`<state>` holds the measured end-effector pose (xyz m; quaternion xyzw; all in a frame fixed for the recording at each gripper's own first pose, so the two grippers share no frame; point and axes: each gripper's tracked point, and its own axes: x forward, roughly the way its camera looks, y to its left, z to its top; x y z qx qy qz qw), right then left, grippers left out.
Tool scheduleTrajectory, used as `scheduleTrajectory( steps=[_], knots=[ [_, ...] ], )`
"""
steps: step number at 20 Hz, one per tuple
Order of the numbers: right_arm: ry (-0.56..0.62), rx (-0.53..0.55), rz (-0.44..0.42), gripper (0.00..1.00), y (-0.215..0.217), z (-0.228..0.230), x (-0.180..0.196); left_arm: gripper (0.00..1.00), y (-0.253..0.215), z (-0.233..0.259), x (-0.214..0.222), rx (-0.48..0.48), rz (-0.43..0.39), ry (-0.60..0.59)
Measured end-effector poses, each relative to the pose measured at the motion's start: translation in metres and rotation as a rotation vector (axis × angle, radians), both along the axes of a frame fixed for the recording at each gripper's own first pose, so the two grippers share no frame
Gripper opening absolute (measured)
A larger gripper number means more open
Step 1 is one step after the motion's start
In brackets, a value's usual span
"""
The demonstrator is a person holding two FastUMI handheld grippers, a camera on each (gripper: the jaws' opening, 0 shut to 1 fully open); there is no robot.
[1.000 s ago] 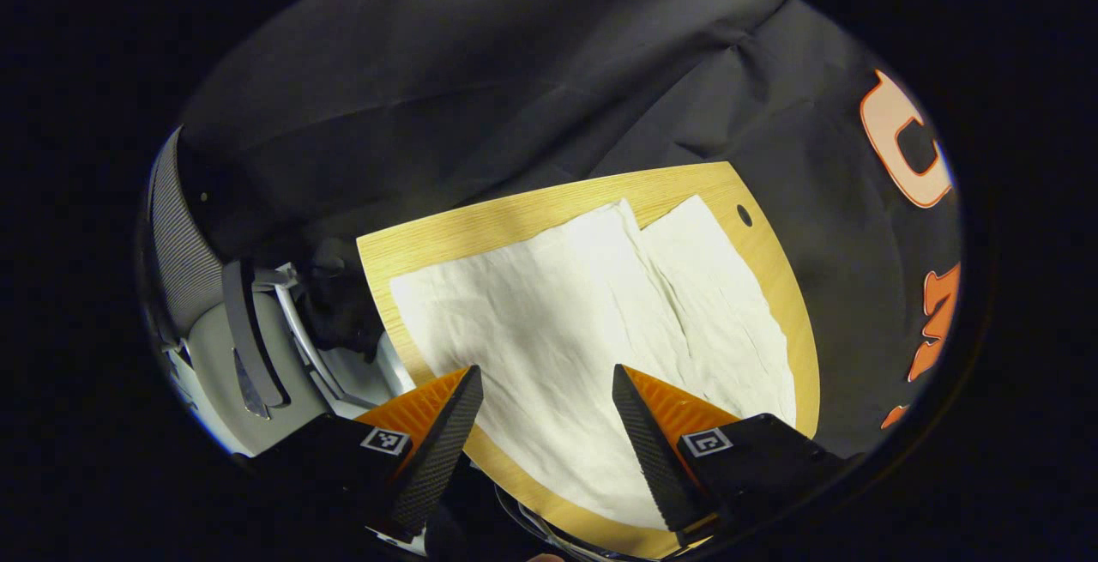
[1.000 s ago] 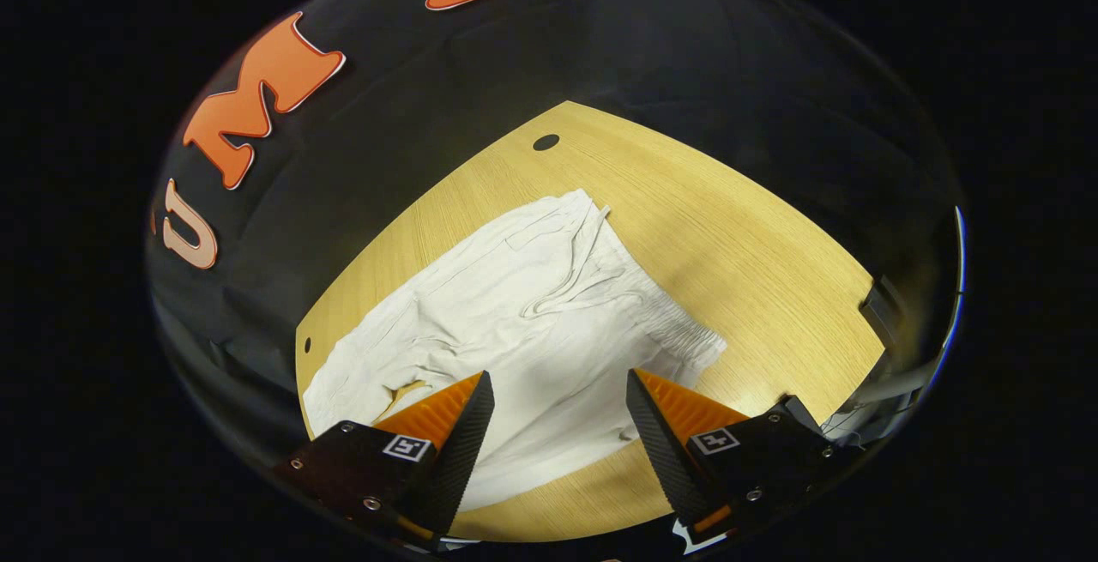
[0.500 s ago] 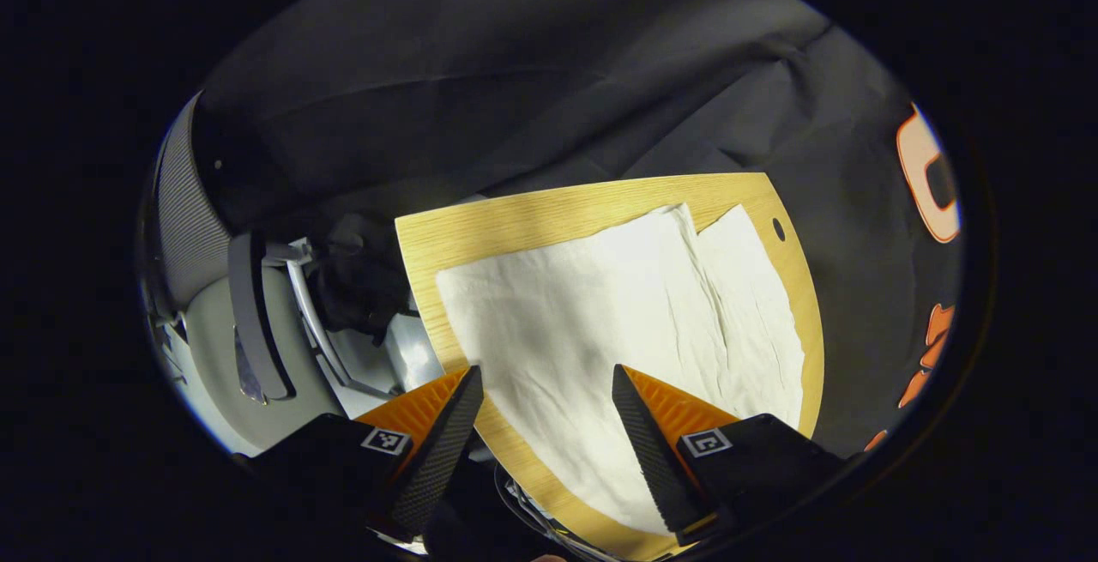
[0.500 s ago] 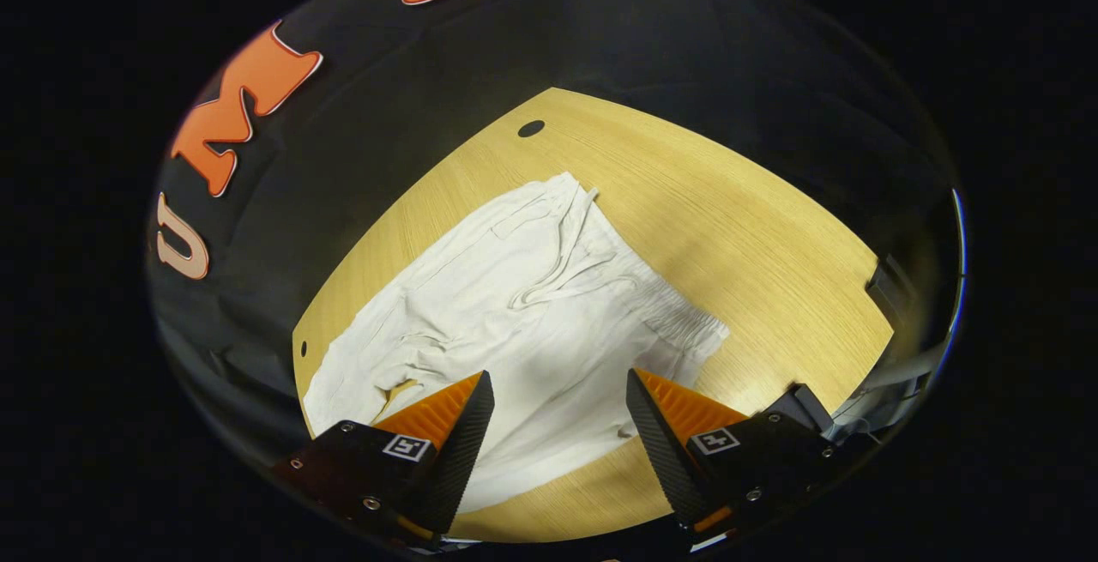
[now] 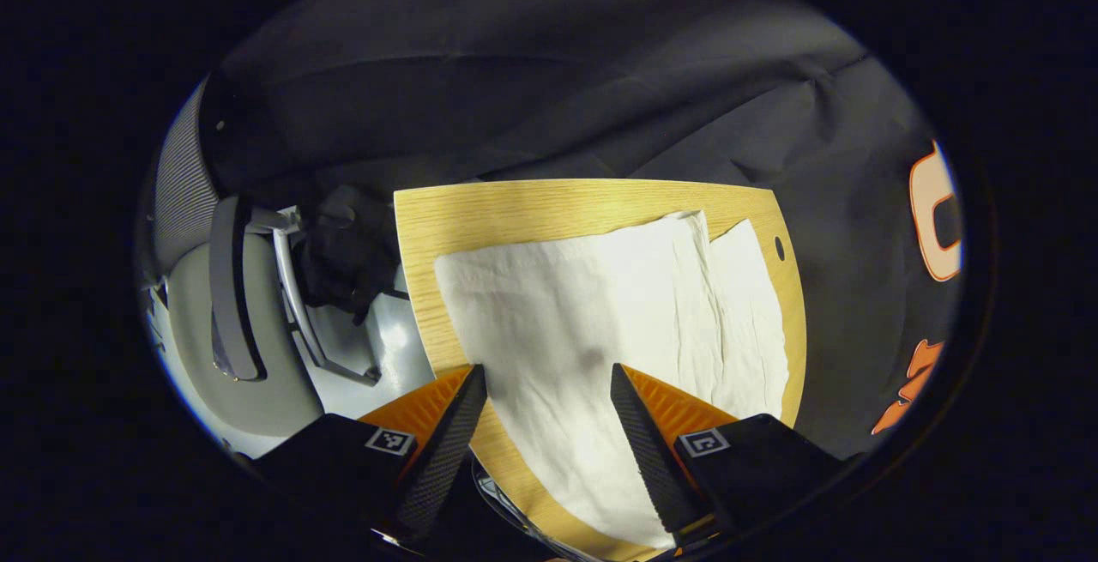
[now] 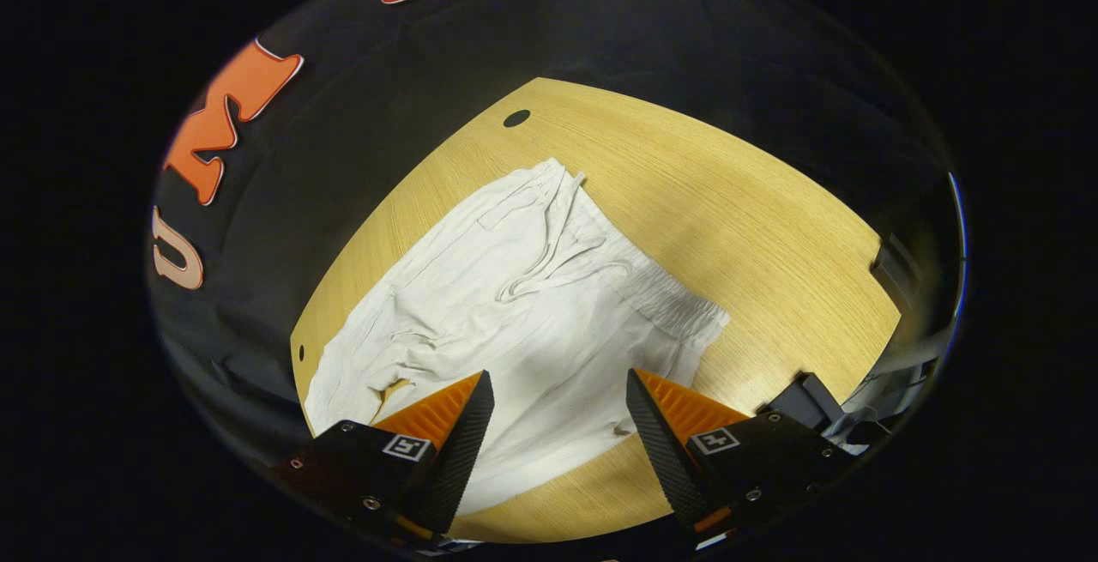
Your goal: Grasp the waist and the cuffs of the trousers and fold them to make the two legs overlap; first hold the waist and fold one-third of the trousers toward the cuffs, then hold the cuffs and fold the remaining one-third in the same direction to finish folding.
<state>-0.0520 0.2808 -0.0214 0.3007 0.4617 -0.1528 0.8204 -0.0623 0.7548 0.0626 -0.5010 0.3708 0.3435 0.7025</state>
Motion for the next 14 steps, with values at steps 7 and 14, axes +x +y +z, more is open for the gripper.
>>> scheduleTrajectory(
  steps=[7, 14],
  knots=[
    [0.013, 0.035, -0.083, 0.94, -0.019, -0.014, -0.01, 0.53, 0.008, -0.004, 0.036, -0.037, 0.051, -0.115],
    [0.034, 0.087, -0.147, 0.94, -0.023, -0.027, -0.02, 0.1, 0.011, -0.011, 0.057, 0.056, -0.081, -0.113]
  ],
)
